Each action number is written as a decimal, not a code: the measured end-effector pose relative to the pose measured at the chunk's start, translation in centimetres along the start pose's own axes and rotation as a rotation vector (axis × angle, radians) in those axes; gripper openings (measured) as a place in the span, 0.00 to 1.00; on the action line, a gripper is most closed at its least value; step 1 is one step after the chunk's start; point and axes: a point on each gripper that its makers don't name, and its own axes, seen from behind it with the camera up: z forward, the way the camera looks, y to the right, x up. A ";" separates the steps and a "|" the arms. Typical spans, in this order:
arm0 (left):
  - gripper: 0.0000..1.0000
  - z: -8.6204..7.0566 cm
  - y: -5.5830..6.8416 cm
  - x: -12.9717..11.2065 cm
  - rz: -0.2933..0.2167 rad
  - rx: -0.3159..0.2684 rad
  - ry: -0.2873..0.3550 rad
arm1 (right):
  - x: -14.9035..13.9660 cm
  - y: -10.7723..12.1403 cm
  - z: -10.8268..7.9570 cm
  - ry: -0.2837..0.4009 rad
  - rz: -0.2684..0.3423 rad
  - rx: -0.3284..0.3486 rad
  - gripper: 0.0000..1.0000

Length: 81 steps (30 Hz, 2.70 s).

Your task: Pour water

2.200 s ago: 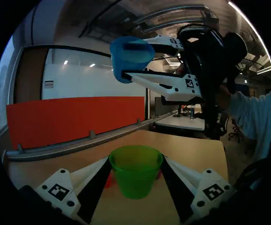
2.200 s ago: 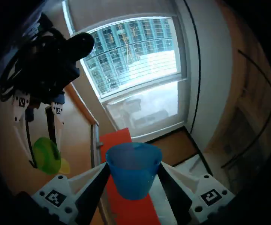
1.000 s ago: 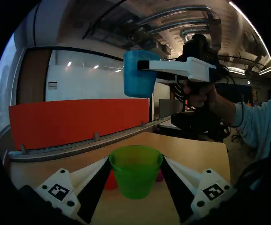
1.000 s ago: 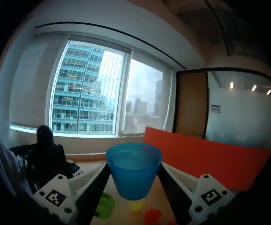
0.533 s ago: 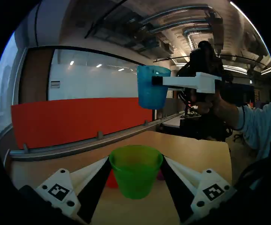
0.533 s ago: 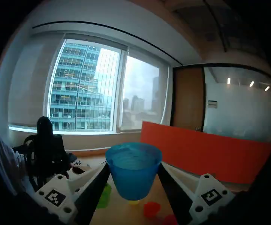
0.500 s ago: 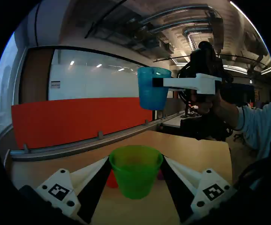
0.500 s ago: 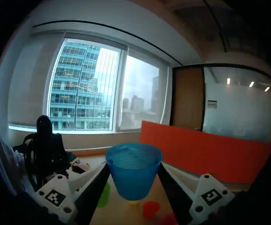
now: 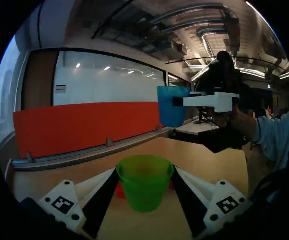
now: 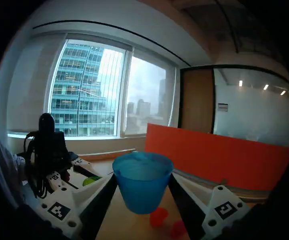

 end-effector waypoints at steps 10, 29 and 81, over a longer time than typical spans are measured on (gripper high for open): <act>0.88 0.0 -0.3 -1.0 0.002 0.001 -0.033 | -3.0 -0.6 -0.5 -0.036 0.019 0.026 0.89; 0.88 0.5 -0.4 -4.7 0.006 -0.027 -0.136 | -10.1 -2.1 -1.0 -0.132 0.068 0.068 0.90; 0.88 1.5 -0.5 -18.3 0.082 -0.093 -0.533 | -26.4 -3.6 -0.7 -0.474 0.057 0.111 0.90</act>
